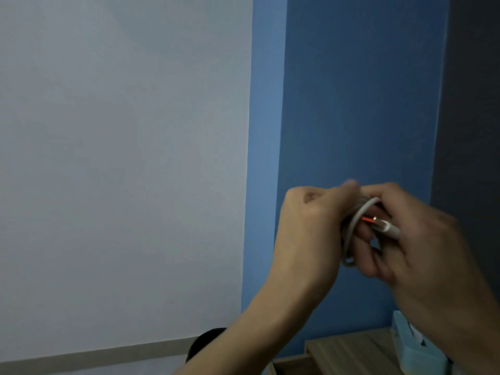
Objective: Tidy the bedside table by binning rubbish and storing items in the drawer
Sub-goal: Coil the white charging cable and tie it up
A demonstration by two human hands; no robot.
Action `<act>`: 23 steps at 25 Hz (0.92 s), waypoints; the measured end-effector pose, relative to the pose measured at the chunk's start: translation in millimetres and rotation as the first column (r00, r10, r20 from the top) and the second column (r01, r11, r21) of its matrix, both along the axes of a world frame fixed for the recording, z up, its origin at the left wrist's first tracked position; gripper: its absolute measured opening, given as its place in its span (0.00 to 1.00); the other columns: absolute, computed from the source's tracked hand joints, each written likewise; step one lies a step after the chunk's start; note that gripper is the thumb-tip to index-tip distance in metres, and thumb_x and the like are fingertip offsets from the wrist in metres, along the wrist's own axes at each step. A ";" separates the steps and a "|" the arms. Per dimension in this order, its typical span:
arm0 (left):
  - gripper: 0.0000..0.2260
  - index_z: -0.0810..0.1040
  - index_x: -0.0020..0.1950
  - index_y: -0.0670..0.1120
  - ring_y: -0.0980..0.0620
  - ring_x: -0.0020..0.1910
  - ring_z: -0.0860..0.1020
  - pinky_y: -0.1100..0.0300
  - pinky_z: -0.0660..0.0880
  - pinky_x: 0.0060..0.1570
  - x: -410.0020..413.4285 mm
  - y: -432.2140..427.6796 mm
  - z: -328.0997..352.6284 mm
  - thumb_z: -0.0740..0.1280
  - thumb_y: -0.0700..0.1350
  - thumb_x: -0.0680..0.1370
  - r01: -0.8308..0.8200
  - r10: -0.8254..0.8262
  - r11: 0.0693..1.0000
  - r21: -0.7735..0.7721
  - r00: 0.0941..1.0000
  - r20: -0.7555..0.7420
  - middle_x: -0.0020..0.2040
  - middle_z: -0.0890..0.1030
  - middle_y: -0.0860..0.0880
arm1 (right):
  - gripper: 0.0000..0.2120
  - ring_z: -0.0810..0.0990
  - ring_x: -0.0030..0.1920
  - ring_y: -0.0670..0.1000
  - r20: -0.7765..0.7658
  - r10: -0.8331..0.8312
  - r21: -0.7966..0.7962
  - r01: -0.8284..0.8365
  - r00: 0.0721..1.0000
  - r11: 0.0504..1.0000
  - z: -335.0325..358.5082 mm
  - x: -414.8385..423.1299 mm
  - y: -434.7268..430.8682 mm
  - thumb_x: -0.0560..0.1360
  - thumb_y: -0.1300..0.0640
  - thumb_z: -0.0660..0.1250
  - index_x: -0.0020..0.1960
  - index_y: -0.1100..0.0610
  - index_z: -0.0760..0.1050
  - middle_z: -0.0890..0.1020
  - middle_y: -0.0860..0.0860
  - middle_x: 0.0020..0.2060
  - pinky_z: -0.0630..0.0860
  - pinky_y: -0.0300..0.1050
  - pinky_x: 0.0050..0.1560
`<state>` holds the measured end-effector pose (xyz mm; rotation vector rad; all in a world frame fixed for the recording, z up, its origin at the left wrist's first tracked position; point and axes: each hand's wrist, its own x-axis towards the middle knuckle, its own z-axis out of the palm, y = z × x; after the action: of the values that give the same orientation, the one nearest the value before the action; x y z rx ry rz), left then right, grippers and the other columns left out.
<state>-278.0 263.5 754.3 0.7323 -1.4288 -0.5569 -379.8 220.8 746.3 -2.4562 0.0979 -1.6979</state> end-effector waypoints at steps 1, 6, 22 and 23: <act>0.23 0.72 0.29 0.28 0.45 0.19 0.72 0.57 0.68 0.27 0.8 -0.3 1.1 0.58 0.48 0.72 -0.028 0.029 1.000 0.009 0.999 -0.030 0.16 0.69 0.42 | 0.12 0.73 0.23 0.41 0.020 -0.008 -0.024 0.009 1.000 1.000 -0.9 2.9 1.2 0.64 0.58 0.53 0.41 0.59 0.73 0.78 0.41 0.29 0.63 0.21 0.23; 0.24 0.72 0.25 0.32 0.47 0.16 0.69 0.63 0.68 0.23 -2.8 8.9 3.7 0.56 0.43 0.78 -0.108 0.102 0.992 -0.062 0.990 -0.097 0.14 0.70 0.45 | 0.10 0.73 0.29 0.46 0.124 -0.035 -0.043 0.041 0.992 0.998 -4.1 7.9 -13.4 0.69 0.67 0.61 0.47 0.60 0.78 0.74 0.47 0.31 0.68 0.30 0.31; 0.13 0.75 0.58 0.44 0.57 0.45 0.73 0.66 0.70 0.47 21.6 3.6 -7.3 0.62 0.48 0.77 -0.359 0.598 0.769 -0.529 0.695 0.398 0.47 0.76 0.51 | 0.12 0.76 0.35 0.39 0.072 -0.185 -0.005 0.186 0.980 0.983 14.7 -5.6 -15.2 0.69 0.51 0.54 0.42 0.54 0.74 0.77 0.46 0.39 0.69 0.26 0.31; 0.13 0.73 0.60 0.44 0.57 0.44 0.74 0.65 0.72 0.47 21.0 3.3 -6.9 0.62 0.47 0.77 -0.332 0.544 0.800 -0.499 0.754 0.370 0.47 0.77 0.52 | 0.13 0.76 0.35 0.41 0.037 -0.166 0.006 0.166 0.985 0.986 17.8 -8.2 -13.0 0.68 0.50 0.54 0.41 0.54 0.75 0.78 0.46 0.39 0.69 0.29 0.30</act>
<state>-257.0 266.7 747.4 0.8791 -1.6907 0.3445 -388.0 207.8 764.1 -2.4745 0.3086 -1.8064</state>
